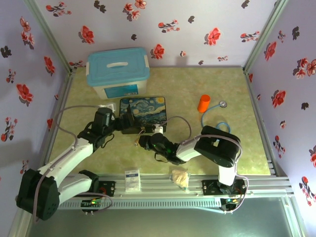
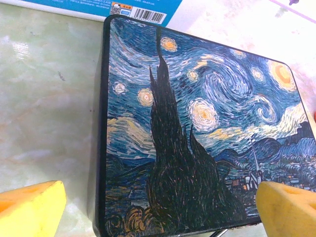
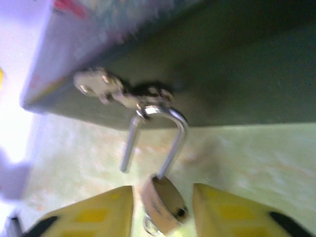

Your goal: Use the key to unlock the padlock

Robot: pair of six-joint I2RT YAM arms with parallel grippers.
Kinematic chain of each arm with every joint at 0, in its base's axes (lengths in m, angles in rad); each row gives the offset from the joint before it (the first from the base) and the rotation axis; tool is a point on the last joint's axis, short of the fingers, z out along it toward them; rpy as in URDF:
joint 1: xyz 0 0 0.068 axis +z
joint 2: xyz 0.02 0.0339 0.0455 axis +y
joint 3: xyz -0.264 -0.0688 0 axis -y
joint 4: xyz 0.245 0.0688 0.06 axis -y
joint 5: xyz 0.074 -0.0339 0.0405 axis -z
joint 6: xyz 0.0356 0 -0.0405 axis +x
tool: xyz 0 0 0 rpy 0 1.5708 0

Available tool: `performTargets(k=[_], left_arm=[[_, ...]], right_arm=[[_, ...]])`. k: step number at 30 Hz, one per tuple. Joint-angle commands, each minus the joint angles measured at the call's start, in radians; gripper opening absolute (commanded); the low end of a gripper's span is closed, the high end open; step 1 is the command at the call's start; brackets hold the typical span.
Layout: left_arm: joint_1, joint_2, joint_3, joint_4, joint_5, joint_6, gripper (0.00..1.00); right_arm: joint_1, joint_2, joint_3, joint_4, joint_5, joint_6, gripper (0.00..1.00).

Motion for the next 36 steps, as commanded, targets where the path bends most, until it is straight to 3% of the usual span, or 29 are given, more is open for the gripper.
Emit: performTargets(k=[1,5,15,19,28,36], left_arm=[[0.011,0.002,0.033,0.023,-0.029,0.050,0.99],[0.017,-0.013,0.030,0.016,-0.029,0.054,0.99],[0.018,-0.036,-0.007,0.022,-0.027,0.041,1.00],[0.018,-0.035,-0.008,0.024,-0.026,0.041,1.00],[0.025,-0.025,-0.005,0.033,-0.027,0.046,1.00],[0.028,-0.013,-0.005,0.042,-0.026,0.052,1.00]], right_arm=[[0.033,-0.039,0.065,-0.293,0.070,-0.026,0.45],[0.045,-0.018,0.126,-0.381,0.075,-0.033,0.55],[0.058,0.045,0.241,-0.541,0.090,-0.042,0.60],[0.062,0.071,0.273,-0.580,0.080,-0.032,0.52],[0.051,0.128,0.306,-0.578,0.041,-0.014,0.49],[0.043,0.152,0.307,-0.523,0.019,-0.009,0.35]])
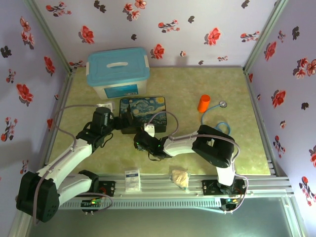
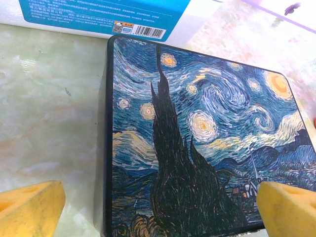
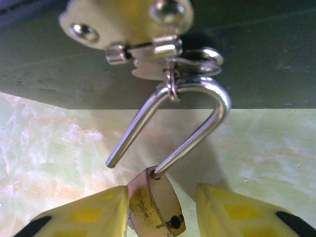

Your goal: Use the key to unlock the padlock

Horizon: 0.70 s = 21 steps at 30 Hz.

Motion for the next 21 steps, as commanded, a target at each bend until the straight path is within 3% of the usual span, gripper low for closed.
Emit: performTargets(k=[1,7,16,21], left_arm=[[0.013,0.010,-0.003,0.027,-0.016,0.028,1.00],[0.036,0.032,0.006,0.025,-0.018,0.059,1.00],[0.048,0.219,0.089,0.029,-0.071,0.141,0.98],[0.048,0.275,0.096,0.032,-0.105,0.156,0.94]], right_arm=[[-0.008,0.086,0.001,0.021,-0.073,0.021,0.32],[-0.009,0.036,-0.068,0.086,-0.049,0.034,0.24],[-0.034,0.057,-0.283,0.597,-0.102,0.166,0.11],[-0.035,0.071,-0.289,0.640,-0.074,0.195,0.09]])
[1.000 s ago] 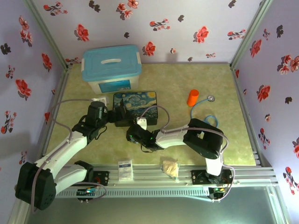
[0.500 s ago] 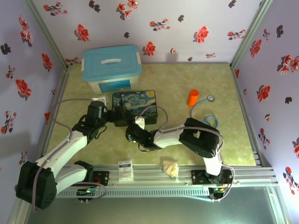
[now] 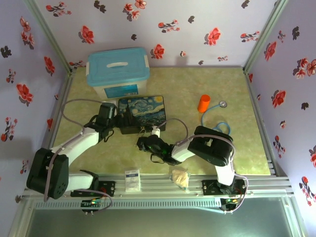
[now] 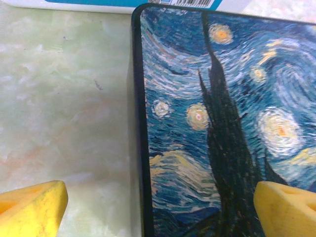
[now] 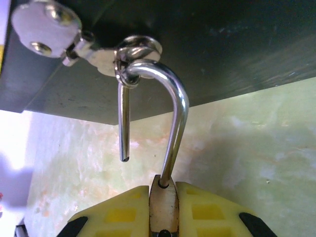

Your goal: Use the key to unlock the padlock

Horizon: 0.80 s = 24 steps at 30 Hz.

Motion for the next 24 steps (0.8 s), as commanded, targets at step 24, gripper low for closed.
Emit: performTargets(k=[24], left_arm=[[0.006,0.090,-0.079,0.126,-0.074,0.026,0.65]], right_arm=[[0.000,0.277,-0.035,0.559,0.310,0.391,0.00]])
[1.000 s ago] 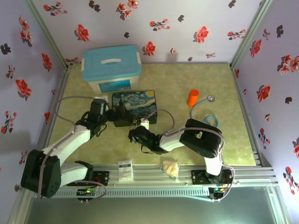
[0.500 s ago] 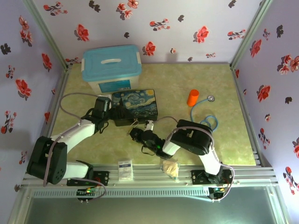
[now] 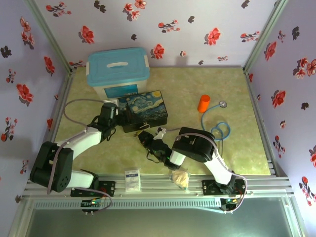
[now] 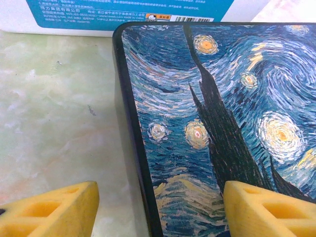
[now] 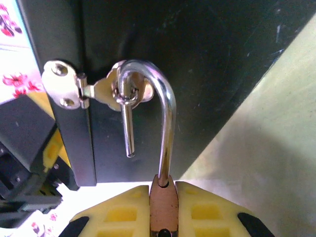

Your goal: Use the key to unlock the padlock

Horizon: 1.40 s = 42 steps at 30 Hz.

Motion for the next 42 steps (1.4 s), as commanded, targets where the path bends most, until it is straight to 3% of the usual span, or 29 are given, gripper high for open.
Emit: performTargets(k=[1,4,8,18,21,25,30,42], left_arm=[[0.006,0.021,-0.046,-0.060,-0.057,0.020,0.64],[0.006,0.021,-0.049,-0.060,-0.061,0.015,0.63],[0.006,0.010,-0.069,-0.041,-0.072,-0.003,0.63],[0.006,-0.009,-0.064,-0.059,-0.077,0.004,0.61],[0.007,-0.016,-0.046,-0.078,-0.073,0.006,0.64],[0.007,-0.025,0.002,-0.113,-0.044,0.011,0.71],[0.007,-0.031,0.041,-0.134,-0.026,0.005,0.74],[0.006,-0.056,0.092,-0.200,0.014,0.006,0.77]], right_arm=[[-0.002,0.032,-0.002,-0.050,0.118,0.047,0.00],[-0.001,-0.011,-0.020,-0.089,0.172,0.021,0.00],[-0.012,0.028,-0.032,-0.002,0.245,0.086,0.00],[-0.033,-0.047,-0.067,-0.009,0.207,-0.068,0.00],[-0.038,-0.115,-0.106,-0.126,0.156,-0.080,0.00],[-0.069,-0.239,-0.139,-0.422,0.030,-0.061,0.00],[-0.130,-0.278,-0.210,-0.499,-0.154,-0.013,0.00],[-0.338,-0.449,-0.213,-1.042,-0.654,-0.185,0.02]])
